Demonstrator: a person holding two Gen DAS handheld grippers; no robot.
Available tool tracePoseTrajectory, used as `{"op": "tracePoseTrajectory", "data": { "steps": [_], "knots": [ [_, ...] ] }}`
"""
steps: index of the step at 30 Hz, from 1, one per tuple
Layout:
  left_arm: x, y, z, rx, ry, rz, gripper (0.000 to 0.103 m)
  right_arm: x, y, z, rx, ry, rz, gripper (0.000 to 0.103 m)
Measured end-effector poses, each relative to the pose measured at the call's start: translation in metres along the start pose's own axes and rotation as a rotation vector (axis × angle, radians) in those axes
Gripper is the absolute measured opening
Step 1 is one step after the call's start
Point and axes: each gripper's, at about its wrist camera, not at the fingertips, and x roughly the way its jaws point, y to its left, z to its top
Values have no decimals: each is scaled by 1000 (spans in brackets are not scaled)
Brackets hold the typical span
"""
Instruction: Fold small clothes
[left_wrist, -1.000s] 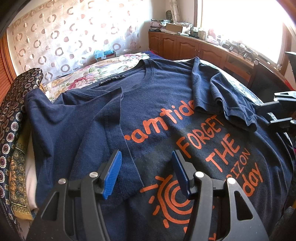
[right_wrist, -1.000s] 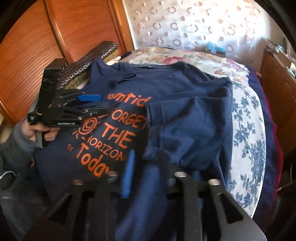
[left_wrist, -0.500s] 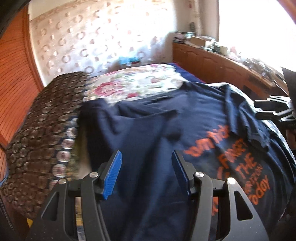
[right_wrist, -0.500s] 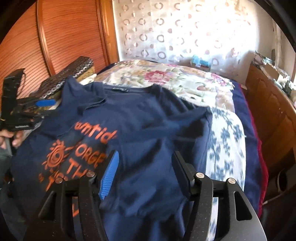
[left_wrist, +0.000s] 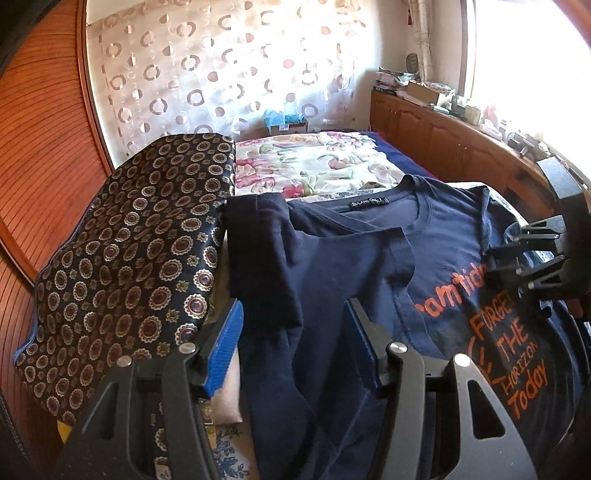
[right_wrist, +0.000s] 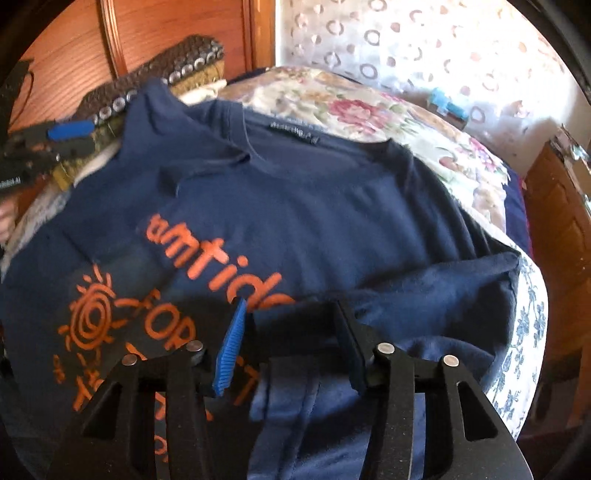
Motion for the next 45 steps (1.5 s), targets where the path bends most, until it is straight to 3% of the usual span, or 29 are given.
{"op": "tracePoseTrajectory", "data": {
  "steps": [2,3,6,8,10,11,12,14,17,22,25,28,33,38,41,43,44,45],
  "knots": [
    [0,4,2,-3,-6,8,56,-2,1,-2,-15,-10,-16,13],
    [-1,6,4,-5,-9,12,56,-3,2,-2,-18,-18,-26,9],
    [-2,11,10,-16,-28,25,56,-11,-3,3,15,-87,0,7],
    [-3,15,18,-23,-49,15,56,-19,-10,9,68,-163,62,8],
    [-2,17,25,-20,-58,8,56,-23,-15,13,103,-203,96,11],
    [0,17,28,-16,-58,8,56,-23,-16,16,101,-203,94,22],
    [3,18,31,-10,-53,10,56,-23,-17,18,99,-203,85,46],
    [7,19,37,2,-48,7,55,-25,-23,18,115,-214,56,65],
    [17,16,43,24,-27,2,46,-30,-40,13,139,-223,11,65],
    [38,11,50,57,32,52,46,-34,-80,-6,204,-223,-103,65],
    [49,11,52,58,61,73,46,-29,-107,-17,244,-202,-198,71],
    [58,11,53,59,82,70,46,-23,-132,-24,300,-185,-205,71],
    [64,12,54,72,82,68,6,-10,-148,-20,340,-169,-134,71],
    [47,15,60,49,22,46,2,5,-154,-7,338,-149,-113,72],
    [29,12,64,44,-35,29,1,10,-162,-3,343,-149,-136,71],
    [18,11,65,38,-61,18,1,9,-166,-2,352,-156,-133,63],
    [11,9,65,38,-80,5,1,9,-167,-1,353,-157,-133,53],
    [5,7,66,40,-97,-2,1,9,-169,-1,351,-157,-129,36]
  ]
}}
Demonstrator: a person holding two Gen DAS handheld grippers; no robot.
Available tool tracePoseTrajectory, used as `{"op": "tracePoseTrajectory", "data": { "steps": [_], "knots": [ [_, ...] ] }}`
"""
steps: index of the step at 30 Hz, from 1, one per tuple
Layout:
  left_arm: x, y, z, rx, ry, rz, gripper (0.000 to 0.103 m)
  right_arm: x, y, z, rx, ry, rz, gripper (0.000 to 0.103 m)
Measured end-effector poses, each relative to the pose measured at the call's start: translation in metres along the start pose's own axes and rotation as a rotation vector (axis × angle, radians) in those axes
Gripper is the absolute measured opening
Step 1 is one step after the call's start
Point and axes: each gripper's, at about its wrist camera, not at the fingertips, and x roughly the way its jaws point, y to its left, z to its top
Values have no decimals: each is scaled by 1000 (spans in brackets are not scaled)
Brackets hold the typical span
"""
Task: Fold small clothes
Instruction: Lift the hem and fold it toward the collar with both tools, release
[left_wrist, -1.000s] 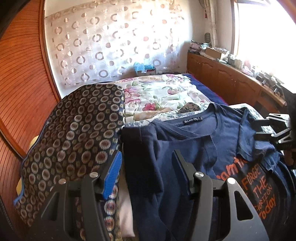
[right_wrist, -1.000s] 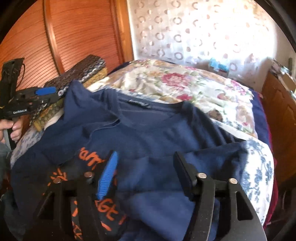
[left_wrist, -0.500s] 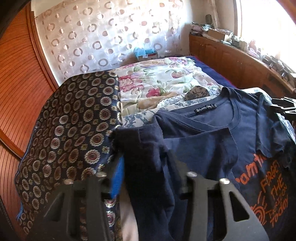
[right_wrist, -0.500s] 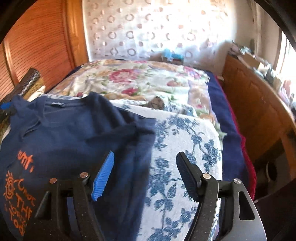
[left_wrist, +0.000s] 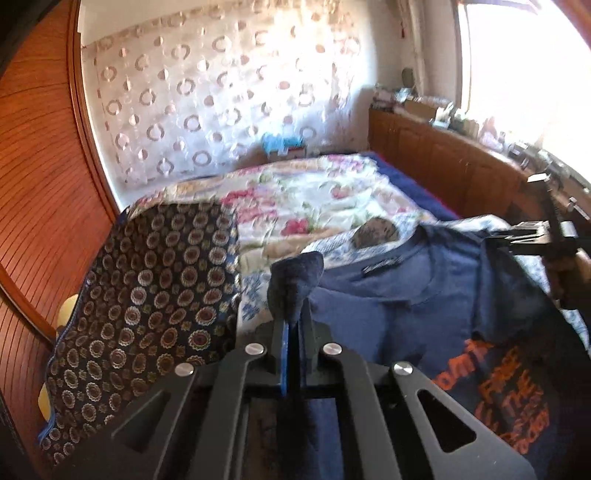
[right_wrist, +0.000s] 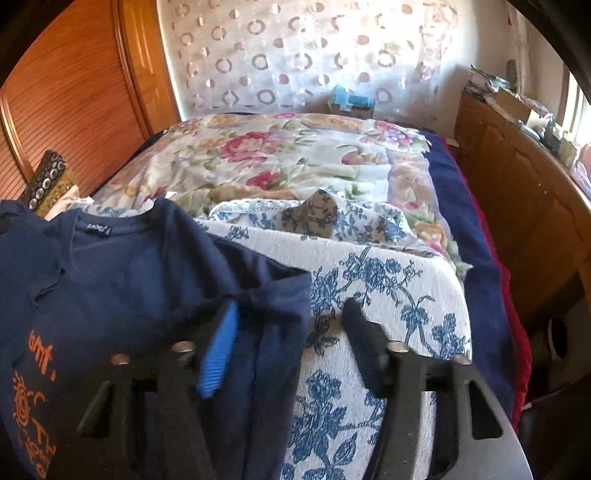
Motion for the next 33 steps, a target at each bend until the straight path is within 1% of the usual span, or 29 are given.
{"op": "tracePoseTrajectory", "data": {
  "steps": [1,2,3,4,6,8,12,16,20,24,27,29,30,31,33],
  "knots": [
    [-5,0,1,-1,-11,-2,1,0,1,1,-3,3,17,26],
    [-12,-1,2,-4,-28,-11,1,0,2,2,-2,12,60,8],
    [-19,-2,3,-6,-45,-25,1,-1,4,4,2,18,80,5],
    [-27,-4,4,-8,-62,-33,1,-4,6,5,5,12,85,4],
    [-43,-7,3,-3,-90,-50,1,-18,13,7,5,-34,91,4],
    [-63,-10,1,1,-120,-67,1,-42,18,7,20,-105,106,3],
    [-95,-12,-8,7,-169,-83,1,-87,30,4,10,-200,104,3],
    [-122,-9,-26,0,-202,-94,1,-131,45,-10,-7,-257,117,3],
    [-148,-5,-52,-12,-222,-99,1,-171,60,-34,-17,-303,117,3],
    [-171,3,-77,-28,-235,-90,1,-205,70,-65,-13,-330,126,3],
    [-199,10,-100,-53,-248,-77,1,-227,77,-88,-17,-337,121,3],
    [-209,12,-114,-67,-233,-39,1,-246,82,-109,-21,-334,119,3],
    [-215,15,-122,-86,-226,-40,1,-253,84,-118,-16,-330,120,3],
    [-220,17,-131,-103,-214,-56,1,-260,85,-131,-6,-314,125,3],
    [-229,17,-147,-115,-194,-50,1,-271,87,-148,-6,-292,120,3]
  ]
}}
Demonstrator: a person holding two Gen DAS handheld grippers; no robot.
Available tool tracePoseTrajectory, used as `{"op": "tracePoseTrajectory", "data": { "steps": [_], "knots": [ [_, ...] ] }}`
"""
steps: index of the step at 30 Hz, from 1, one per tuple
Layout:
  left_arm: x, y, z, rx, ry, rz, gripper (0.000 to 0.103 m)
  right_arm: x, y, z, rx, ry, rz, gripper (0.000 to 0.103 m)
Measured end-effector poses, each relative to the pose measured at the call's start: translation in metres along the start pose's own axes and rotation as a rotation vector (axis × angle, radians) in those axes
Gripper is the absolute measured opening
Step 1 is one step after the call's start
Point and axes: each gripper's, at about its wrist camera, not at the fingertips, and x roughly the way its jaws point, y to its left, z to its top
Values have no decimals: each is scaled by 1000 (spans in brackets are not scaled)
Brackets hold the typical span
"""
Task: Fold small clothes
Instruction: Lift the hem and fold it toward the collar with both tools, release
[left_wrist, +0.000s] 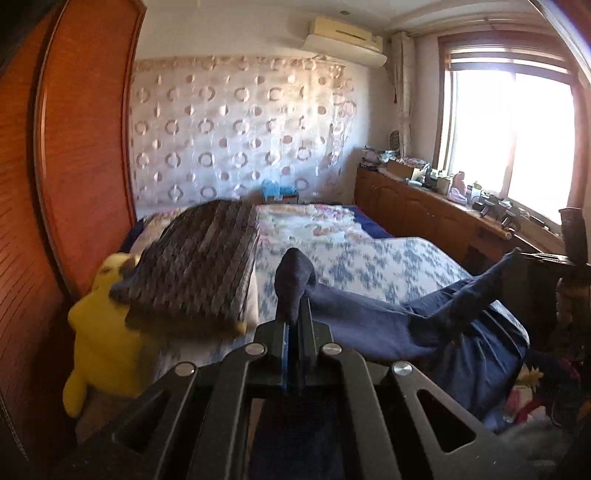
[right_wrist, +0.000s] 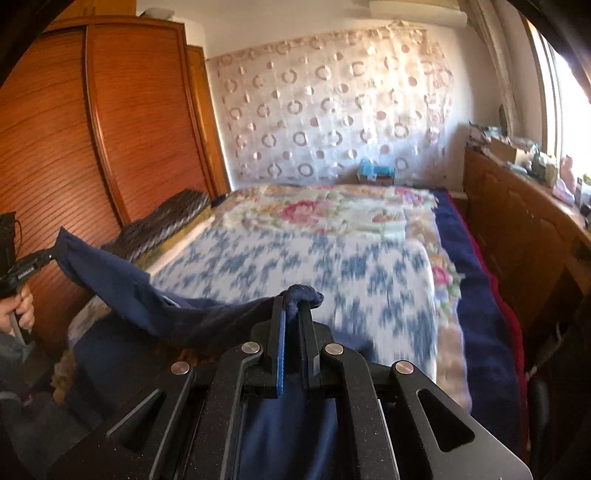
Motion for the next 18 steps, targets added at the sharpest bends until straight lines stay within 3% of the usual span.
{"op": "tracePoseTrajectory", "data": {
  "steps": [5,7,11,13,14,15,18],
  "knots": [
    [2,-3,-30,-13,96,41,6,-37,5,-33,16,51,-6,3],
    [12,-1,-44,-4,157,64,10,-34,2,-49,27,117,-19,3],
    [20,4,-55,17,198,82,21,-20,-7,-75,45,189,-49,8],
    [16,4,-53,17,186,76,28,-19,-9,-82,33,206,-77,20],
    [15,5,-50,13,180,69,32,-19,-9,-83,25,205,-84,34],
    [14,4,-49,12,178,64,35,-19,-9,-82,21,197,-79,41],
    [21,6,-48,25,186,46,38,-21,-8,-77,2,177,-88,54]
  ]
}}
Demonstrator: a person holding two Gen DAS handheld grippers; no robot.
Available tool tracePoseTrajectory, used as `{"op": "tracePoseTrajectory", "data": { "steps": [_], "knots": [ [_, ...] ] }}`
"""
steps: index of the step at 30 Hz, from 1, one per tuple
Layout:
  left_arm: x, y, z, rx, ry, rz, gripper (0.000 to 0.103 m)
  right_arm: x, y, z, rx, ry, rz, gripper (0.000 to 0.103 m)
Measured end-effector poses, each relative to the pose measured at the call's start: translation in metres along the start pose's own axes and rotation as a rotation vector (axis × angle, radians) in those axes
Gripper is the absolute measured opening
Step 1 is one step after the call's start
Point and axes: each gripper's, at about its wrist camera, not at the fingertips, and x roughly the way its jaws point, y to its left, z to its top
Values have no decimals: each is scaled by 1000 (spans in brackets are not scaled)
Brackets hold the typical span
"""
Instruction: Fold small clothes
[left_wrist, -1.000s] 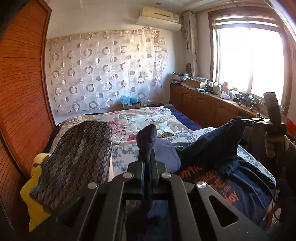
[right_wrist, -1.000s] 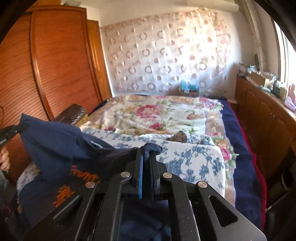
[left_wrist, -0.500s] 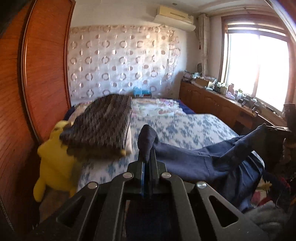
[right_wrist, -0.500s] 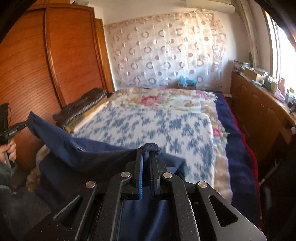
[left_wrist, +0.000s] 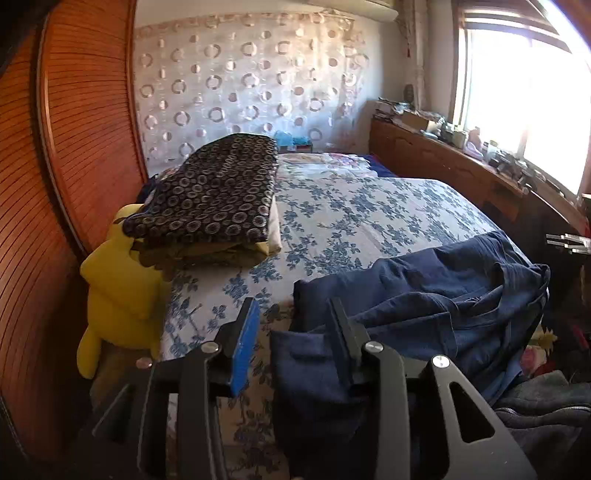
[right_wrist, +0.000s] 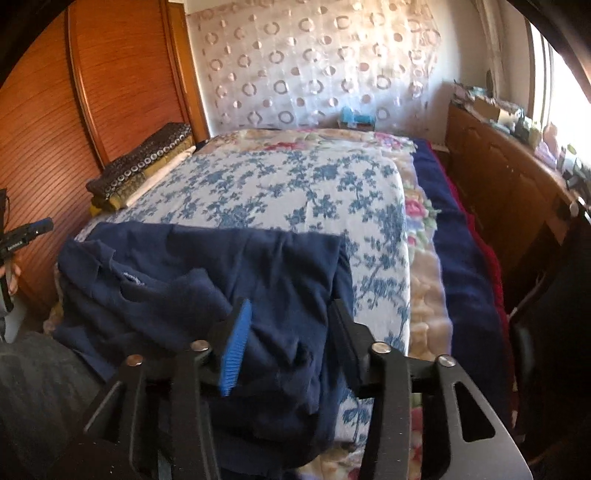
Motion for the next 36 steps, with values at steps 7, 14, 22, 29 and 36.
{"op": "tracePoseTrajectory", "data": {
  "steps": [7,14,22,29,36],
  "knots": [
    [48,8,15,-16,74,-78,45,20,3,25,-46,-19,-20,74],
    [100,12,20,-14,197,-108,45,82,-10,41,-45,53,-2,76],
    [124,10,11,-15,274,-142,45,117,-32,39,0,128,-9,76],
    [129,13,10,-40,298,-174,45,125,-34,31,3,153,0,77],
    [128,-6,8,30,276,-256,16,126,-26,30,-22,146,12,29]
  ]
}}
